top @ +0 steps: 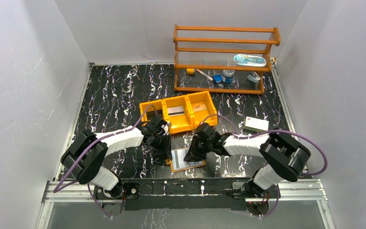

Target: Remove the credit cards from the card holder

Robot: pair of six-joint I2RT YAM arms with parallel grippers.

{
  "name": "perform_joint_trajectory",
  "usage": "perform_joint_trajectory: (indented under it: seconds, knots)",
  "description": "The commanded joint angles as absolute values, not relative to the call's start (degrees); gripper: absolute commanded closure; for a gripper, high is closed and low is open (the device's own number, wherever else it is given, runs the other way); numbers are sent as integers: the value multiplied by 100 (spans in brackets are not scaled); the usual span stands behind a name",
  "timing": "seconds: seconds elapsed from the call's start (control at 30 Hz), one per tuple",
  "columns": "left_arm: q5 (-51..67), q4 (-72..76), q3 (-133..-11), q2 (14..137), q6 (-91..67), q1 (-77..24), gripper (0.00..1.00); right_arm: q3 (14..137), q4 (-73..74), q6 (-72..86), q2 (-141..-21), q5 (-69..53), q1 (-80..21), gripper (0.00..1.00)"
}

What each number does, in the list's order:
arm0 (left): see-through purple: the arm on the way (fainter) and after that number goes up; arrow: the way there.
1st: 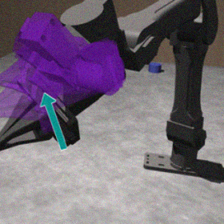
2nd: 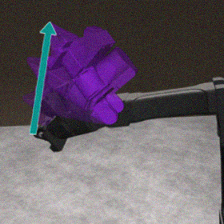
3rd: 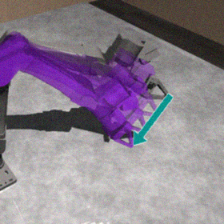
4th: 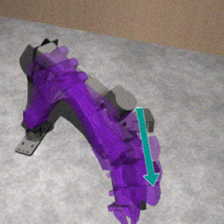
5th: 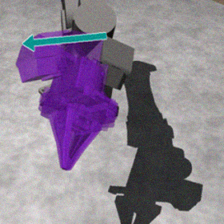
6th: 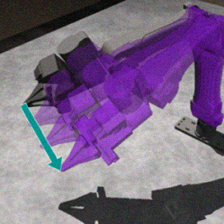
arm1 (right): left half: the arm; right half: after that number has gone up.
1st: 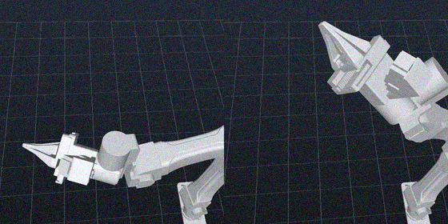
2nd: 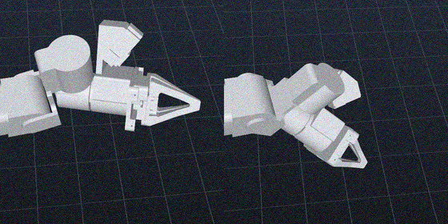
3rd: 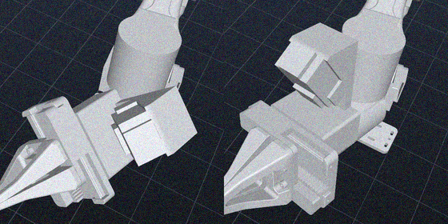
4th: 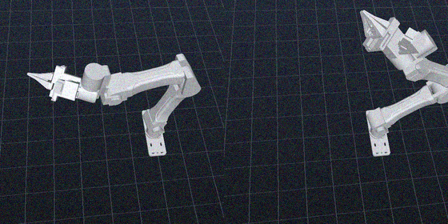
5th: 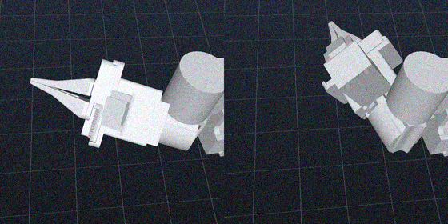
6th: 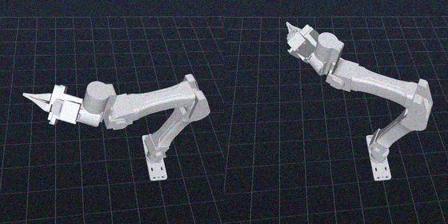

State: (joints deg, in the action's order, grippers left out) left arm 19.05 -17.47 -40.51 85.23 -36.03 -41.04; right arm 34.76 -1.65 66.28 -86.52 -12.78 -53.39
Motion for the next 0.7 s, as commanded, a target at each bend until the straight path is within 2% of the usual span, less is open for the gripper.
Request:
perform_joint_trajectory:
  seconds: [0.0,0.13,0.27,0.33,0.57,0.67]
  knots:
    - [1638,-1889,-3946,8798,-3556,-4240,79,3171,-1019,6764,-8417,-1667,-5225,83]
    - [1628,-1890,-3977,8833,-3544,-4260,80,3084,-1335,6803,-8423,-1820,-5207,85]
    - [1556,-1922,-3986,8861,-3539,-4279,81,3031,-1373,6794,-8376,-1808,-5187,97]
    - [1443,-1974,-3979,8919,-3526,-4299,85,2965,-1262,6750,-8194,-1699,-5145,99]
    - [1151,-2030,-3924,9053,-3454,-4350,90,2621,-687,6399,-7594,-1561,-4849,98]
    - [1169,-2075,-4075,8899,-3456,-4367,85,2560,-999,6483,-7683,-1730,-4830,96]
